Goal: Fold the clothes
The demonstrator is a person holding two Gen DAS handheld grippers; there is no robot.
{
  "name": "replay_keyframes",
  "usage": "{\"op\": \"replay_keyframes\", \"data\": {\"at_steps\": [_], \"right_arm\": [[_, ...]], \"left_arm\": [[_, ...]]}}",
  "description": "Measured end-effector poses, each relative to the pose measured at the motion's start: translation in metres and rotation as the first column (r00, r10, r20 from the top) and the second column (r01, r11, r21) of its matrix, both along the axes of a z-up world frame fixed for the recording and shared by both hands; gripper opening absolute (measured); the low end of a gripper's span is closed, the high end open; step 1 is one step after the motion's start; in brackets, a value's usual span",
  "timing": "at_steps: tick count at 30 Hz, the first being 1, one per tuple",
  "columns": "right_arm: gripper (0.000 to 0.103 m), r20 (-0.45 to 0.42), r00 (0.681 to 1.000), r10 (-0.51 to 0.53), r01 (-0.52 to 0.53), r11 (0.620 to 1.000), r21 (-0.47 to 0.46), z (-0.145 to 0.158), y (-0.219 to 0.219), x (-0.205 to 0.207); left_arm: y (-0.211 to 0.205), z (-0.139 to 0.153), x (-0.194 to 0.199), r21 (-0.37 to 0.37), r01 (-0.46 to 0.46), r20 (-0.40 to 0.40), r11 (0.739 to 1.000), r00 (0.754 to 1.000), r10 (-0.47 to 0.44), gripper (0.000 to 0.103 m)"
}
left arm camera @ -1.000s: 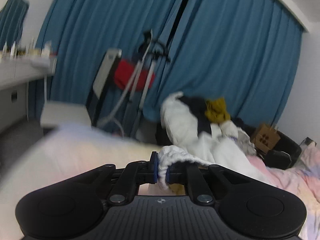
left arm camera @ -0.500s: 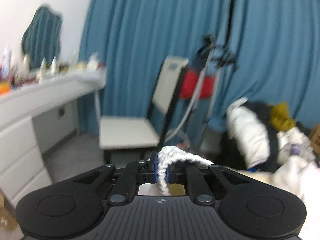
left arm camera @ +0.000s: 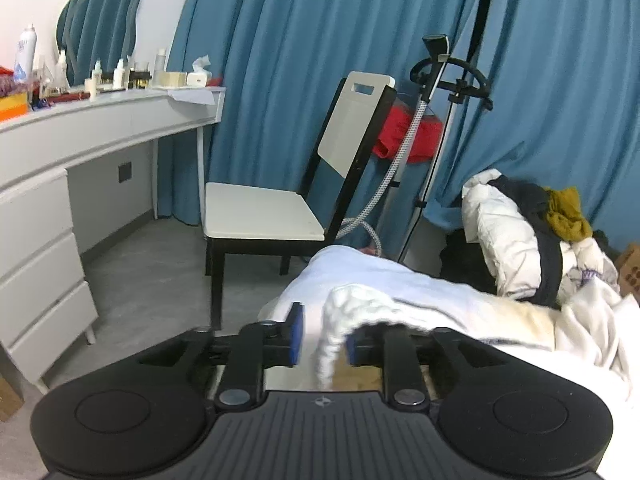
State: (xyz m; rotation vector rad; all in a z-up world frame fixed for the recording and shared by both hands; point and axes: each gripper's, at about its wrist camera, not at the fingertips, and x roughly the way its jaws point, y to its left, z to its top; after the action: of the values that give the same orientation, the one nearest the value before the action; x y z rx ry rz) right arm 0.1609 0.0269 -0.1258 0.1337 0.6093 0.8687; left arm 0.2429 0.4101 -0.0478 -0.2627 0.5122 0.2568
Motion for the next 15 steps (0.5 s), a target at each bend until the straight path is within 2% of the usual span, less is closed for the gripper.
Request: {"op": "replay_keyframes", "data": {"at_steps": [1, 3, 5, 6, 8, 11, 15], "right_arm": [[0.028, 0.001, 1.000, 0.003, -0.003, 1.000, -0.003, 0.002, -0.003, -0.004], [0.043, 0.003, 1.000, 0.014, -0.014, 1.000, -0.005, 0.008, -0.010, -0.016], [0.090, 0.021, 1.000, 0.015, -0.016, 1.000, 0.004, 0.009, -0.017, -0.020], [0.094, 0.033, 0.999, 0.012, -0.012, 1.000, 0.019, 0.011, -0.020, -0.018], [0.093, 0.048, 0.999, 0.006, -0.008, 0.999, 0.045, 0.016, -0.024, -0.015], [0.093, 0.028, 1.000, -0.003, 0.002, 0.999, 0.054, 0.023, -0.030, -0.015], [0.093, 0.086, 0.995, -0.048, 0.044, 0.998, 0.049, 0.043, -0.055, -0.030]], "left_arm": [[-0.002, 0.001, -0.009, 0.011, -0.001, -0.003, 1.000, 1.000, 0.001, 0.038], [-0.005, 0.005, -0.027, 0.023, -0.019, -0.016, 1.000, 1.000, 0.019, 0.062], [-0.011, 0.010, -0.046, 0.038, -0.033, -0.025, 0.999, 0.999, 0.034, 0.076], [-0.014, 0.013, -0.056, 0.045, -0.034, -0.026, 0.998, 0.999, 0.035, 0.084], [-0.021, 0.020, -0.076, 0.059, -0.036, -0.027, 0.998, 0.999, 0.038, 0.089], [-0.031, 0.029, -0.105, 0.080, -0.039, -0.029, 0.996, 0.999, 0.042, 0.090], [-0.056, 0.049, -0.141, 0.075, -0.021, 0.000, 0.997, 1.000, 0.021, 0.091]]}}
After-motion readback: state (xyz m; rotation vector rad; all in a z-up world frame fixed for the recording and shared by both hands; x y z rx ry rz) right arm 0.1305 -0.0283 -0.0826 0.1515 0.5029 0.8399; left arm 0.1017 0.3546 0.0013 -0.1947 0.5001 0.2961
